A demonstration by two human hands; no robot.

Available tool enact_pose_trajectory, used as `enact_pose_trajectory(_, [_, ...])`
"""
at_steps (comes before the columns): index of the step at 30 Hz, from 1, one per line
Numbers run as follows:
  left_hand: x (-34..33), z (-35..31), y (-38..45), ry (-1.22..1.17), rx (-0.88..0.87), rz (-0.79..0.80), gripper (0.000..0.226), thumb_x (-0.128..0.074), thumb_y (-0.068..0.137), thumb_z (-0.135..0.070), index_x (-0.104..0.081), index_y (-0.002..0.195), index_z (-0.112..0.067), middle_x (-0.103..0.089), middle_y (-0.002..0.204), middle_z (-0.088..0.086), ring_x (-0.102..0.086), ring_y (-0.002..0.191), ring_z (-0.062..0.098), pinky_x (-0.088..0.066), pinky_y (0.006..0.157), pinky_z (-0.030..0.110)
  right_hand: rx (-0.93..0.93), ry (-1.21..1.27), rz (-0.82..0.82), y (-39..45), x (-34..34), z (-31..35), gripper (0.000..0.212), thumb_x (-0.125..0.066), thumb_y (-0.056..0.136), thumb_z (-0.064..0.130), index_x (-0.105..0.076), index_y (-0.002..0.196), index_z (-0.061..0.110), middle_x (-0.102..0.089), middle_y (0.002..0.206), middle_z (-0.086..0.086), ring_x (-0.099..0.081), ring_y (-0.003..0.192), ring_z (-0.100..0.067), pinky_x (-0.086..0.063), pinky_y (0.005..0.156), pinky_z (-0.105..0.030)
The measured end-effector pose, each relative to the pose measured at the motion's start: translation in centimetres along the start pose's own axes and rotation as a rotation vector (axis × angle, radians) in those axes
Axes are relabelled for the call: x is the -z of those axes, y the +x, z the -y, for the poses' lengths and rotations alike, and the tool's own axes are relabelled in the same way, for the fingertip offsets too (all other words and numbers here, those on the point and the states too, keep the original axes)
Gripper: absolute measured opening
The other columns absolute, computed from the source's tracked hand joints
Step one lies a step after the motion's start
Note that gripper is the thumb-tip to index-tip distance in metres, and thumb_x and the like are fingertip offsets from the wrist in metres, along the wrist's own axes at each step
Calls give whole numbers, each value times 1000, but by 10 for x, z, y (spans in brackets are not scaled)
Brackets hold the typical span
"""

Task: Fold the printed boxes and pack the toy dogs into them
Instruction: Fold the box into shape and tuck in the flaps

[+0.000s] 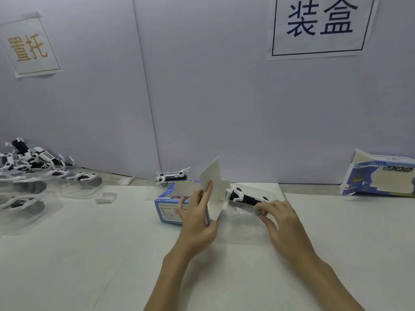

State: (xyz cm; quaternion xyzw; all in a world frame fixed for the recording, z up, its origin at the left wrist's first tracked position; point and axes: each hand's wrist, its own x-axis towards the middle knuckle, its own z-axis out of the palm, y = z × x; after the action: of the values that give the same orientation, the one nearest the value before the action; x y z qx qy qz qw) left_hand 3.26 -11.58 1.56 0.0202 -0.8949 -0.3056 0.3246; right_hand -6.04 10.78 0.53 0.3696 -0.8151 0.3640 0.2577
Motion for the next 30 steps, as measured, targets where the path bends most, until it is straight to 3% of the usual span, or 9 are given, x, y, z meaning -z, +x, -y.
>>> enact_pose_trajectory(5, [-9, -2, -3, 80, -39, -6, 91, -54, 76, -22, -26, 162, -32, -40, 129, -14, -34, 133, -8, 12, 124, 36, 125, -135, 1, 1, -12, 13, 38, -78, 84, -6, -78, 113, 19, -65, 92, 4, -61, 93, -27, -53, 82, -37])
enact_pose_trajectory(8, [-20, -8, -7, 112, -113, 12, 94, -58, 77, -20, -21, 162, -35, -40, 129, -13, -36, 135, -2, 11, 122, 34, 172, -139, 0, 0, -20, 20, 44, -81, 82, -4, -76, 118, 20, -62, 102, 2, -56, 97, -21, -48, 84, -26])
enact_pose_trajectory(11, [-27, -12, -8, 95, -145, 18, 91, -57, 80, -22, -21, 163, -33, -41, 134, -13, -35, 138, -1, 8, 124, 38, 149, 56, 36, -5, -23, 27, 48, -76, 90, 6, -67, 134, 24, -51, 129, 3, -47, 119, -12, -38, 102, -12])
enact_pose_trajectory(14, [-28, -11, -8, 132, -158, 32, 90, -57, 82, -27, -19, 164, -30, -42, 132, -13, -37, 135, 1, 1, 125, 43, 7, 182, -107, -4, -25, 38, 45, -63, 99, 17, -56, 143, 24, -43, 143, 7, -40, 134, -10, -28, 110, -9])
enact_pose_trajectory(16, [-29, -11, -9, 149, -158, 48, 90, -57, 84, -30, -14, 164, -32, -40, 131, -14, -37, 134, 2, 1, 125, 44, -168, 211, -245, -3, -28, 44, 41, -57, 102, 14, -53, 143, 18, -44, 144, 3, -40, 137, -13, -26, 111, -9])
enact_pose_trajectory(20, [-31, -14, -10, 147, -155, 36, 87, -56, 88, -35, -13, 163, -35, -39, 129, -15, -36, 134, 0, 4, 125, 41, -624, 411, -284, -4, -30, 43, 38, -59, 100, 10, -49, 137, 13, -46, 129, -6, -53, 118, -28, -45, 104, -40])
enact_pose_trajectory(22, [-31, -15, -10, 128, -156, 25, 85, -57, 89, -36, -15, 163, -35, -39, 128, -17, -35, 134, -4, 3, 125, 42, -755, 502, -274, -3, -29, 40, 32, -56, 101, 10, -50, 133, 12, -51, 125, -13, -60, 102, -25, -46, 92, -37])
enact_pose_trajectory(25, [-35, -17, -12, 88, -185, 28, 84, -60, 91, -43, -17, 164, -38, -42, 135, -18, -34, 139, -5, 3, 125, 43, -742, 568, -276, -2, -29, 39, 23, -56, 103, 11, -54, 124, 19, -60, 119, -13, -64, 94, -16, -46, 83, -32])
enact_pose_trajectory(30, [-47, -24, -15, 63, -253, -29, 77, -61, 95, -47, -26, 163, -37, -45, 147, -20, -32, 142, -8, -5, 125, 44, -606, 749, -125, -4, -31, 45, 30, -52, 105, 2, -62, 128, 18, -73, 114, -2, -72, 108, -20, -57, 95, -39])
